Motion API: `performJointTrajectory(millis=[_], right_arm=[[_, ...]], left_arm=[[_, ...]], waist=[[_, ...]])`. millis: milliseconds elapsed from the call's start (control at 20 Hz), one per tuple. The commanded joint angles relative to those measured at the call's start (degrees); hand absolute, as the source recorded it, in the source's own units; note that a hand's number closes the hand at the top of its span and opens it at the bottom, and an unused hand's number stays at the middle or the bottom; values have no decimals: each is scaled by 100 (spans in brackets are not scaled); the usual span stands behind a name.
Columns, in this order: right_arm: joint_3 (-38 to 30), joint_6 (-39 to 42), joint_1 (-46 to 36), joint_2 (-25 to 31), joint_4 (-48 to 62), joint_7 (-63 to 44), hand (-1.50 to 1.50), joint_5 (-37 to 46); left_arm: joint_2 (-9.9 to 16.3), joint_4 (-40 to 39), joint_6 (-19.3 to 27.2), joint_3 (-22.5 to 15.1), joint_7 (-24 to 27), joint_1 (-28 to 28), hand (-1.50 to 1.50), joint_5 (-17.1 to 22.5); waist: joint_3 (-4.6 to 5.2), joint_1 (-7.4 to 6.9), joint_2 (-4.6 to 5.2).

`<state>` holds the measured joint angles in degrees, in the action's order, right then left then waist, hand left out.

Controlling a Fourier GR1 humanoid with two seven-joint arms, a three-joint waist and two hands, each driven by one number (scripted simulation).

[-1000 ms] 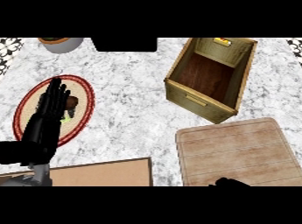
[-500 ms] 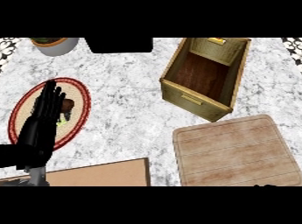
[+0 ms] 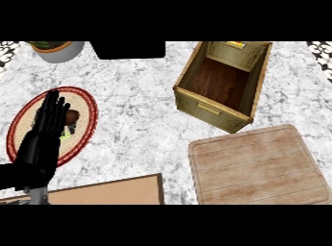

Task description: Pick the bell pepper from the cutting board and place it in the basket

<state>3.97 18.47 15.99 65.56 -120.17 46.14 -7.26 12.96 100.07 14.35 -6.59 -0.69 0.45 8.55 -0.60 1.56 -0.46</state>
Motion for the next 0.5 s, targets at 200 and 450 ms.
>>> performJointTrajectory(millis=[200,450], right_arm=[[-1503,664,-463,552,452,-1020,150,-1373],[-1136,345,-1630,357,1449,-1141,150,-769]], left_arm=[[-244,-174,48,-137,-116,-101,0,-19],[-198,-310,-122,-218,177,-32,0,-14]], waist=[[66,-129,41],[63,-356,92]])
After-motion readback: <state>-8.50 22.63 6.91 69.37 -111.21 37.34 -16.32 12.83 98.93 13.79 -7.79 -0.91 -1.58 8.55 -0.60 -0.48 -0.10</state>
